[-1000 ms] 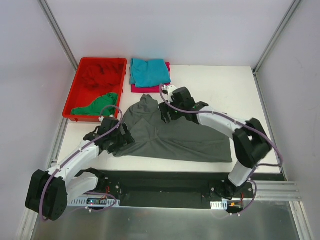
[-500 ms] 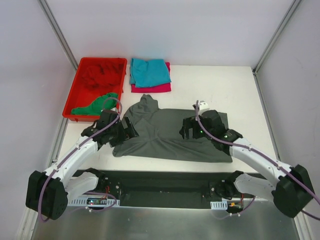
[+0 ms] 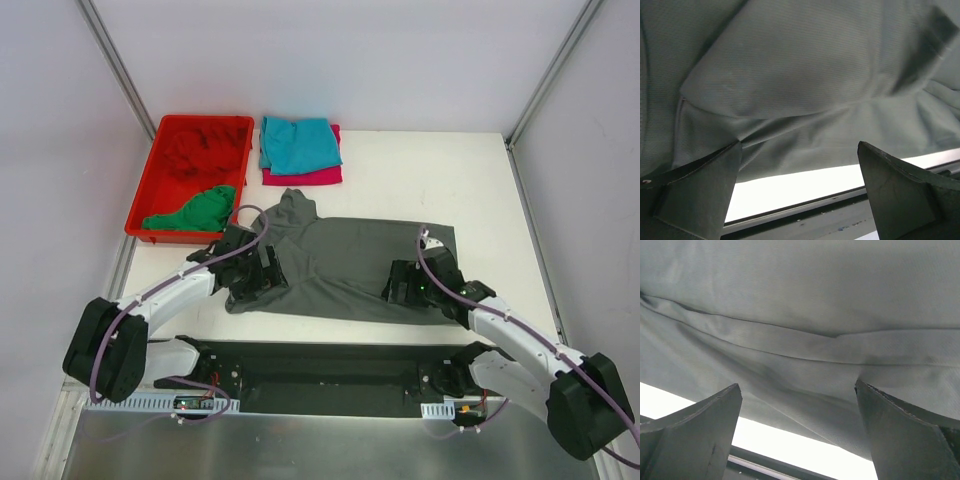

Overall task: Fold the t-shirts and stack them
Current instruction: Fold the flattened tshirt in 1/3 of the way

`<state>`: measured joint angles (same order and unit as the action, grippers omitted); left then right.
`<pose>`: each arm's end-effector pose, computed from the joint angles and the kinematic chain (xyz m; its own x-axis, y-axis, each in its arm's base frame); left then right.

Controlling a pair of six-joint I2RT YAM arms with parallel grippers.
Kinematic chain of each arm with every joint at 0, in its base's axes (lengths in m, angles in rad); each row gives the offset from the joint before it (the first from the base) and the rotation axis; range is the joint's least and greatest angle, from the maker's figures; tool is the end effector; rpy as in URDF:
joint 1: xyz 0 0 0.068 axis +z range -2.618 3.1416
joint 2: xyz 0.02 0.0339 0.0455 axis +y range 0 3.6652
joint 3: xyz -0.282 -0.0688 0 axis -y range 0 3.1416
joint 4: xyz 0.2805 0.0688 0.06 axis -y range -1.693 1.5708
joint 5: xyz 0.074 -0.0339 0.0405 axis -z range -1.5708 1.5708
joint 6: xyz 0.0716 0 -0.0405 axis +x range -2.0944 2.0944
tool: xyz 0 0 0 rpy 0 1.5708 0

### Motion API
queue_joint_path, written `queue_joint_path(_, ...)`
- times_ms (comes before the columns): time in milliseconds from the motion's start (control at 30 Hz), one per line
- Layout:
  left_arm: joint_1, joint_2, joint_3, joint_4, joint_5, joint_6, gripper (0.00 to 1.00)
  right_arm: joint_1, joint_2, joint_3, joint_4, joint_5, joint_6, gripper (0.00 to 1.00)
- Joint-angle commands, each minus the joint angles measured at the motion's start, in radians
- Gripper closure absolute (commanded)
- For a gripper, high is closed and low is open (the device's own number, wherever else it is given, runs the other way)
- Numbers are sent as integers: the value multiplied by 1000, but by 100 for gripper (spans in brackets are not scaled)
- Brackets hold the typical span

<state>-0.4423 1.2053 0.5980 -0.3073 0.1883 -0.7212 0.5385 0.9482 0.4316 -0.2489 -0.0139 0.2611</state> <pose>0.2400 -0.1285 0.1517 -0.8836 -0.2992 -0.3603 -0.0795 0.8540 -0.5142 0.2004 0.1209 0.1553 -0.7093 -0.1230 -0.6941 -0.3502 0.9161 0.1954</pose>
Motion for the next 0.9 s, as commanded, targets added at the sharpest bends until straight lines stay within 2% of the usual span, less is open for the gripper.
queue_joint_path(0,33,49,-26,-13,-81,3,1,-49,-11,-19,-75,44,43,0)
queue_joint_path(167,62,79,-32,-65,-113,-3,1,-149,26,-51,-72,48,44,0)
queue_joint_path(333,70,25,-49,-111,-142,-9,1,-241,95,-50,-90,42,55,1)
queue_joint_path(500,80,-38,-66,-173,-208,-26,1,-322,93,-42,-153,46,89,0)
queue_joint_path(867,83,-78,-43,-259,-253,-32,1,-351,43,-22,-159,32,4,0)
